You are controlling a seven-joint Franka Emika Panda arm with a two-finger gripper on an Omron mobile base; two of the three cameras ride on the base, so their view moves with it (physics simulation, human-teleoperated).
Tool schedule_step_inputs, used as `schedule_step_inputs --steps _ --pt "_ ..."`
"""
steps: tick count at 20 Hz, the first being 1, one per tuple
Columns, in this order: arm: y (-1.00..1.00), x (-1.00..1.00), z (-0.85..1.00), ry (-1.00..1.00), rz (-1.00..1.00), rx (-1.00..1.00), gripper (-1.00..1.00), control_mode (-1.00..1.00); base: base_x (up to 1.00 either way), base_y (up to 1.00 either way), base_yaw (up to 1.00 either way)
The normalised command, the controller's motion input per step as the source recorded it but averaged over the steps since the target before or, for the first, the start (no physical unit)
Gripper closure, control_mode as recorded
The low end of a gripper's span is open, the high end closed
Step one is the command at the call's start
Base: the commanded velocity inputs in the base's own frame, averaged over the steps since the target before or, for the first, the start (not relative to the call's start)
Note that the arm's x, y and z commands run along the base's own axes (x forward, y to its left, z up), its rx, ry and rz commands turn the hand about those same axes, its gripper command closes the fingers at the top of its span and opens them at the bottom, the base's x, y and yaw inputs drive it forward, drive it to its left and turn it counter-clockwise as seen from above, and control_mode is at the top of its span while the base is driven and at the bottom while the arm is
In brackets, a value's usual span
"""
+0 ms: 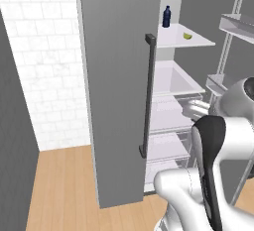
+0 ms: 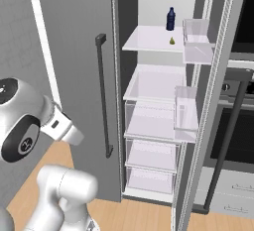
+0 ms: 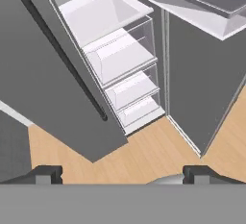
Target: Grab a lemon wedge from the fridge and one ice cube from the ice bowl, and put them in the glass of lemonade.
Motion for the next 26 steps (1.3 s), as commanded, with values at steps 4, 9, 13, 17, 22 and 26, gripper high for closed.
schedule_step_inputs --steps 4,9,13,17,22,26 --pt "0.51 0.03 -0.23 0.04 0.03 -0.01 -1.00 -1.00 0.00 0.00 0.00" --pt "0.30 0.00 -0.15 0.00 0.05 0.00 -1.00 -1.00 0.00 0.00 0.00" --pt "0.06 0.00 0.00 -0.01 0.02 0.00 -1.00 -1.00 0.00 0.00 0.00" --pt "0.00 0.00 0.00 -0.02 0.02 0.00 -1.00 -1.00 0.00 0.00 0.00" --pt "-0.01 0.00 0.00 0.00 0.00 0.00 -1.00 -1.00 0.00 0.00 0.00" --pt "0.00 0.00 0.00 0.00 0.00 0.00 -1.00 1.00 0.00 -0.44 0.00"
